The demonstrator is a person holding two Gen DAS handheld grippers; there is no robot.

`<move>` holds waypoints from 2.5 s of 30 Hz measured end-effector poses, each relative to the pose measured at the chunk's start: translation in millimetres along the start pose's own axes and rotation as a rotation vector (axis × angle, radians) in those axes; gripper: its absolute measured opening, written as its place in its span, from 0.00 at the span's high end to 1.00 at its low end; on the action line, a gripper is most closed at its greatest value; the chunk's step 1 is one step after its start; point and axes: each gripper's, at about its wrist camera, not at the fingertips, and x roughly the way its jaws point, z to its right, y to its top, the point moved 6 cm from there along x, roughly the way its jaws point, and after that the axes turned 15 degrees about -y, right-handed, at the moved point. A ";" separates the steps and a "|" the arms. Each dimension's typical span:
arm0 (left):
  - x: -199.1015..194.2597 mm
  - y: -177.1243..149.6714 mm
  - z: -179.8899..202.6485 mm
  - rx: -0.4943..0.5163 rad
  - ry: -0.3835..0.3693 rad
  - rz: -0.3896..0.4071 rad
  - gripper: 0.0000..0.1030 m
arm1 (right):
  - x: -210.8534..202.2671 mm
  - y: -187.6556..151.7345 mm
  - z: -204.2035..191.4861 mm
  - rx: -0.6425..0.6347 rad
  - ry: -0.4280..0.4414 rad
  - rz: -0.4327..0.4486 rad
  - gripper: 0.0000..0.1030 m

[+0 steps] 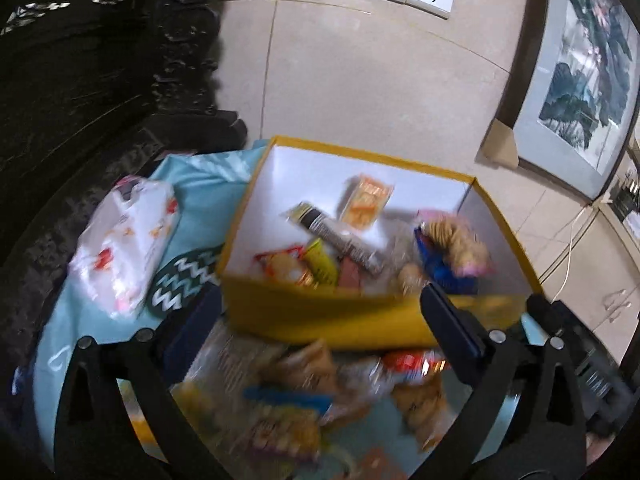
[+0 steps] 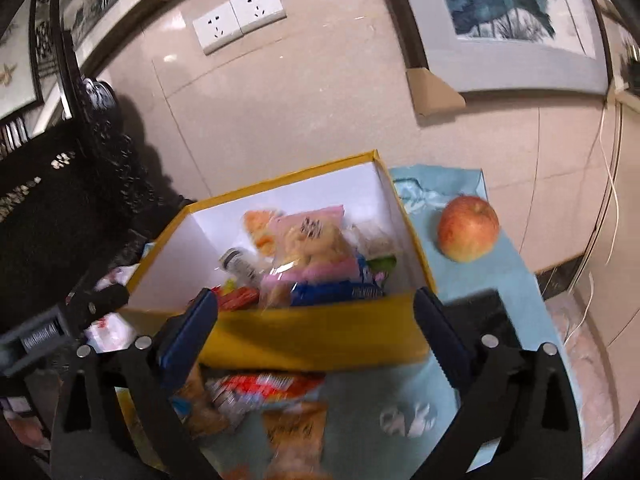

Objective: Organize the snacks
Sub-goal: 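Grasp the yellow bread bag with the left tool while the right tool grasps the brown snack bag, then drop the yellow bread bag and brown snack bag into the yellow box with both tools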

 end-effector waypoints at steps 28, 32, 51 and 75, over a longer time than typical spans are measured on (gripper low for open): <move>-10.2 -120.5 -129.5 -0.165 0.282 -0.198 0.02 | -7.3 -84.4 6.9 0.015 0.061 -0.133 0.03; 0.1 -130.9 -137.3 -0.230 0.250 -0.164 0.06 | -3.1 -88.8 2.5 -0.027 0.036 -0.140 0.03; -9.2 -138.4 -127.2 -0.165 0.219 -0.107 0.25 | 47.3 -129.8 -47.3 -0.415 -0.130 -0.243 0.58; -67.8 -92.2 -44.2 0.008 0.118 0.024 0.26 | -55.5 -74.7 -33.0 -0.280 0.050 -0.052 0.58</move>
